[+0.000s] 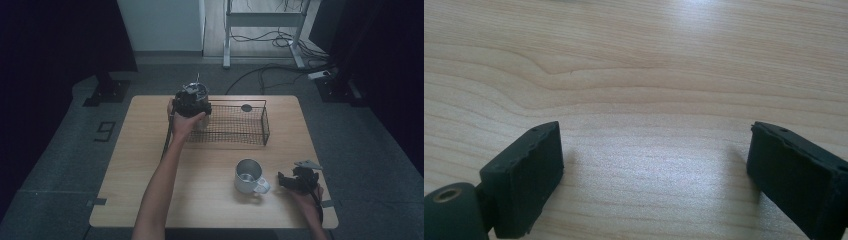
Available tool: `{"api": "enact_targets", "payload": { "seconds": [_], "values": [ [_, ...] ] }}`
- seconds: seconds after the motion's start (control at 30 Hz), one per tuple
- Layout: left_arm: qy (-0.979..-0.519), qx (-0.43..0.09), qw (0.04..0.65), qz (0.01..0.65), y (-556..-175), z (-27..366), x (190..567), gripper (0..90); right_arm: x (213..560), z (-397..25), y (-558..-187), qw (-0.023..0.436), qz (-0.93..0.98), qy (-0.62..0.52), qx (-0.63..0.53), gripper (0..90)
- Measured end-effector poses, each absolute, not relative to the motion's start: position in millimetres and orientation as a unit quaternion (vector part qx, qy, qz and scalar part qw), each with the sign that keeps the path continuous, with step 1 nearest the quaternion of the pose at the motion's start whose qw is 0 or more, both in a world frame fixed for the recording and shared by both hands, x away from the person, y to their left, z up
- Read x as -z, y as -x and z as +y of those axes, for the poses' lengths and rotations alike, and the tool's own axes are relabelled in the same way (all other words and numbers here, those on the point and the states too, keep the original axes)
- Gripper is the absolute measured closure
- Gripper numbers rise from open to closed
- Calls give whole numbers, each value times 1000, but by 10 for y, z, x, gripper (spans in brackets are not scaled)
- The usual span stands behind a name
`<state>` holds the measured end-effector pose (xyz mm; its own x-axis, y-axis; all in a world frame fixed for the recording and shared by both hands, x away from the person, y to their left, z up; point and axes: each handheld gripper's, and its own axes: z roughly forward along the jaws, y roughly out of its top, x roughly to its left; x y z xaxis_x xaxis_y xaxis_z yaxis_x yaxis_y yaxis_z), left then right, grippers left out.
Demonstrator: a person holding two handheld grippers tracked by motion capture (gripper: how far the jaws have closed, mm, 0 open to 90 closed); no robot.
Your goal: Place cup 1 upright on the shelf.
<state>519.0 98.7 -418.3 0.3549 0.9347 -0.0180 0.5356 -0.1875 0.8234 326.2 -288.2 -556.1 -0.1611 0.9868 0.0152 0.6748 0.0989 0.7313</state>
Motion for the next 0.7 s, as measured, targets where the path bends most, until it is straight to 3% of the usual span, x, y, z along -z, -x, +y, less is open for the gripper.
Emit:
{"api": "enact_targets", "payload": {
  "seconds": [0.7],
  "values": [
    [-733,-244,362,522,-5238,982,4506,39,5561,-2882,-3262,253,697,-596,-308,79]
  ]
}}
